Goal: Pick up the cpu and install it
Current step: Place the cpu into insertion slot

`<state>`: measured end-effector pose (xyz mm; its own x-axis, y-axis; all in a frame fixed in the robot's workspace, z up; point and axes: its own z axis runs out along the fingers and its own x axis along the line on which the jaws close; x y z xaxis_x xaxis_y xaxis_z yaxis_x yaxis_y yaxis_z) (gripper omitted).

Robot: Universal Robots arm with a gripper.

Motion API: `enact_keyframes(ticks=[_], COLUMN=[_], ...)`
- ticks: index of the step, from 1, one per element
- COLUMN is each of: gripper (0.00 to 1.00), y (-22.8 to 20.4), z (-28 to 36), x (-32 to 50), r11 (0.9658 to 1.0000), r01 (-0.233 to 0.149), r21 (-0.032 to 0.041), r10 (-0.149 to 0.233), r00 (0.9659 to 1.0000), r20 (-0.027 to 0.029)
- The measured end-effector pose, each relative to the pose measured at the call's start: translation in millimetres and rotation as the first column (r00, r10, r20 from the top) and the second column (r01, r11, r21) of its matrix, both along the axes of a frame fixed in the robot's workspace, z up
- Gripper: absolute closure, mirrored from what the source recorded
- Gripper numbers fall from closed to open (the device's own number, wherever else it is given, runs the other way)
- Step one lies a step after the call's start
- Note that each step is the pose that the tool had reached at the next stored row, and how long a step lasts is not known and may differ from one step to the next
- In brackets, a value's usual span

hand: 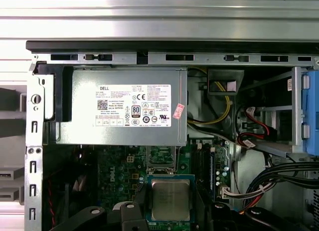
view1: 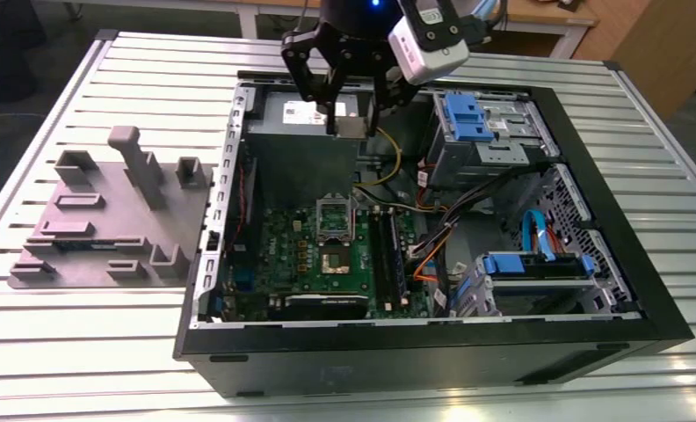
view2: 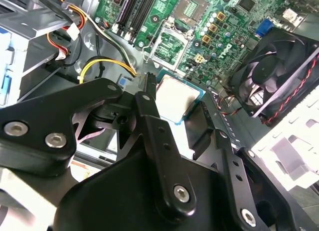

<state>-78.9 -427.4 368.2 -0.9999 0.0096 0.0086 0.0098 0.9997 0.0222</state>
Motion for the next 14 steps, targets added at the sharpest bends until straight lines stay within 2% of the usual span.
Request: enact_keyframes(ticks=[14], gripper=[0.53], y=[0.0], z=[0.0], x=[-2.7], r11=[1.0000], r01=[0.000], r21=[0.0000], r10=[0.000], r00=[1.0000], r20=[0.0000])
